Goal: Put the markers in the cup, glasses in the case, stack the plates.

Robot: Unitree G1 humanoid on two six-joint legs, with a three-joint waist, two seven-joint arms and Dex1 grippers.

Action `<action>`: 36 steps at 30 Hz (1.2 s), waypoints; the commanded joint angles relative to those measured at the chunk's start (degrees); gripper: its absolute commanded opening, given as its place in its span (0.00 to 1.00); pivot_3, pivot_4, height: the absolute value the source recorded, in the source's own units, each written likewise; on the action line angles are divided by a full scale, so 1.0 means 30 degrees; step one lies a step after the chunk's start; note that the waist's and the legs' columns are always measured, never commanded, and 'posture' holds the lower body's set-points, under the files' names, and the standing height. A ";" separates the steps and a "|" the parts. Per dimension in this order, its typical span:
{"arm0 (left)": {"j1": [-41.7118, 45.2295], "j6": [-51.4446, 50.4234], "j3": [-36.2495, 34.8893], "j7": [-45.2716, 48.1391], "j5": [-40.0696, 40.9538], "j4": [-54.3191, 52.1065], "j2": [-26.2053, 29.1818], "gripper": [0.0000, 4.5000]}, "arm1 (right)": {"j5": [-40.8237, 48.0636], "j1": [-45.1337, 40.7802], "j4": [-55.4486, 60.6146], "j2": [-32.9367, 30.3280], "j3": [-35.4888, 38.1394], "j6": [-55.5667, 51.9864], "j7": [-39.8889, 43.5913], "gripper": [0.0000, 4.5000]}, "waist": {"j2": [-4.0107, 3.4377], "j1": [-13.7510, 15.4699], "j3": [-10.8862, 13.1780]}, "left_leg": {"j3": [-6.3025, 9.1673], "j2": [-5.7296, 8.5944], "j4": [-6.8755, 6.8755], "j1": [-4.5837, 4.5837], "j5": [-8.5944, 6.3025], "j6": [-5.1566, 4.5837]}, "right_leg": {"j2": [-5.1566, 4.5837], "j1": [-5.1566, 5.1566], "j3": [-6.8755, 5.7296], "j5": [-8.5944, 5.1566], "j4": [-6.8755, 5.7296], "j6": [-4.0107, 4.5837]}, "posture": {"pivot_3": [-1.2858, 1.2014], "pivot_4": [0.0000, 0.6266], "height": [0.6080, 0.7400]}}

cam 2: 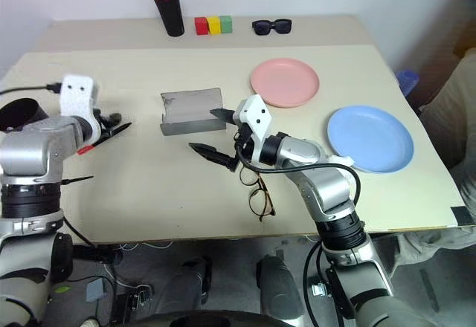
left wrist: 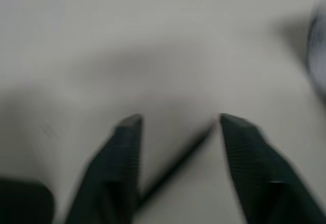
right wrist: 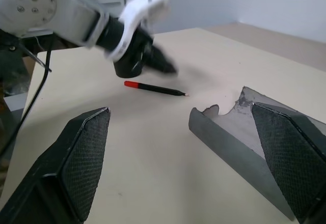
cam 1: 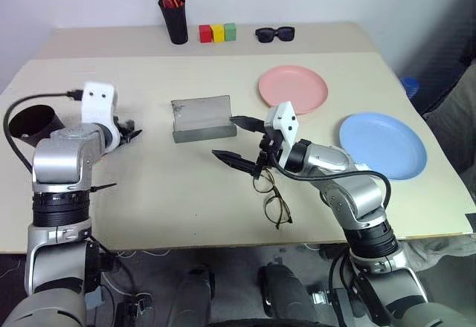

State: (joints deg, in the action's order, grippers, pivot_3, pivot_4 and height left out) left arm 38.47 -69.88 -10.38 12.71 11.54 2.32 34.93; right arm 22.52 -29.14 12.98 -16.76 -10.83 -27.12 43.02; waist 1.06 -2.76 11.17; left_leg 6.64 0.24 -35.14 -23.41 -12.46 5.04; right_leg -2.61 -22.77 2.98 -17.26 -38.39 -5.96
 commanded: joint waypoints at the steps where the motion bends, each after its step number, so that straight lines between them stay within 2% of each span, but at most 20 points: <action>1: 0.1803 -0.2677 0.0060 0.1245 0.0690 0.1702 0.1080 0.71 | 0.0056 -0.0224 0.0495 0.0183 0.0031 0.0298 -0.0075 1.00 | 0.0001 0.0027 0.0000 | 0.0003 0.0001 -0.0002 0.0000 0.0000 0.0000 | 0.0001 0.0001 -0.0005 0.0000 -0.0005 0.0000 | 0.52 0.24 1.00; 6: 0.2877 -0.3012 0.0714 0.1977 0.0492 0.4004 0.1913 0.71 | 0.0025 -0.0013 0.0627 0.0216 -0.0009 0.0285 -0.0157 1.00 | 0.0000 0.0039 0.0000 | -0.0001 0.0002 0.0001 0.0001 0.0000 0.0001 | -0.0005 0.0000 -0.0004 0.0000 0.0000 0.0000 | 0.52 0.24 1.00; 11: 0.3269 -0.1941 0.1887 0.3111 0.0217 0.6175 0.2581 0.71 | -0.0007 0.0208 0.0712 0.0234 -0.0059 0.0307 -0.0210 1.00 | 0.0000 0.0067 0.0001 | -0.0001 0.0003 0.0001 0.0000 0.0001 0.0002 | -0.0009 0.0002 -0.0004 -0.0001 0.0000 0.0000 | 0.52 0.24 1.00; 20: 0.2888 -0.1270 0.3511 0.4980 0.0258 0.7025 0.3409 0.71 | -0.0082 0.0718 0.0980 0.0169 -0.0081 0.0356 -0.0381 1.00 | -0.0002 0.0055 0.0001 | -0.0005 0.0002 0.0001 0.0001 0.0001 0.0002 | -0.0010 0.0002 -0.0001 -0.0001 -0.0001 0.0001 | 0.52 0.24 1.00; 23: 0.2586 -0.1601 0.3716 0.5189 0.0326 0.6428 0.3424 0.52 | -0.0079 0.0767 0.1069 0.0166 -0.0096 0.0308 -0.0430 1.00 | -0.0002 0.0053 0.0001 | -0.0004 0.0002 0.0001 0.0001 0.0001 0.0002 | -0.0010 0.0002 -0.0001 -0.0001 -0.0001 0.0001 | 0.52 0.24 1.00; 28: 0.2190 -0.1866 0.3090 0.4786 0.0401 0.5563 0.3051 0.01 | -0.0044 0.0616 0.1099 0.0189 -0.0110 0.0177 -0.0516 1.00 | -0.0002 0.0030 0.0001 | -0.0005 0.0002 0.0001 0.0004 0.0001 0.0001 | -0.0010 0.0002 0.0001 -0.0001 -0.0003 0.0001 | 0.52 0.24 1.00; 29: 0.2110 -0.1795 0.2863 0.4613 0.0414 0.5347 0.2918 0.01 | -0.0033 0.0586 0.1090 0.0180 -0.0110 0.0165 -0.0522 1.00 | -0.0002 0.0040 0.0000 | -0.0004 0.0001 0.0001 0.0003 0.0001 0.0001 | -0.0010 0.0002 0.0001 -0.0001 -0.0004 0.0001 | 0.52 0.24 1.00; 32: 0.1492 0.1678 0.1163 0.3242 0.0210 0.3620 0.1879 0.01 | -0.0009 0.0530 0.1083 0.0139 -0.0107 0.0148 -0.0531 1.00 | -0.0002 0.0084 0.0000 | -0.0006 0.0002 -0.0001 0.0004 0.0001 0.0001 | -0.0017 0.0004 0.0002 -0.0001 -0.0004 0.0001 | 0.52 0.24 1.00; 35: 0.0816 0.8428 0.0412 0.0204 -0.1704 0.1982 0.1140 0.01 | -0.0028 0.0453 0.1038 0.0149 -0.0104 0.0153 -0.0581 1.00 | 0.0007 0.0196 0.0004 | -0.0001 0.0000 -0.0007 -0.0005 0.0002 0.0003 | -0.0030 0.0005 0.0001 0.0000 0.0007 0.0003 | 0.52 0.24 1.00; 36: 0.0999 0.9817 -0.0496 -0.0624 -0.1637 0.1747 0.0729 0.01 | -0.0042 0.0411 0.1016 0.0170 -0.0106 0.0160 -0.0610 1.00 | 0.0014 0.0238 0.0006 | -0.0002 -0.0001 -0.0008 -0.0009 0.0003 0.0006 | -0.0035 0.0002 0.0002 0.0001 0.0008 0.0004 | 0.52 0.24 1.00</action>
State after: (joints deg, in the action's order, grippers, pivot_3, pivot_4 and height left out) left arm 39.69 -49.79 -7.16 15.36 8.83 11.93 36.57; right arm 22.09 -26.96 13.58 -16.53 -11.50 -27.18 41.31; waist 1.10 -2.04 11.19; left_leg 6.64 0.24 -35.17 -23.45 -12.45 5.06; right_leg -2.72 -22.77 2.98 -17.25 -38.35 -5.94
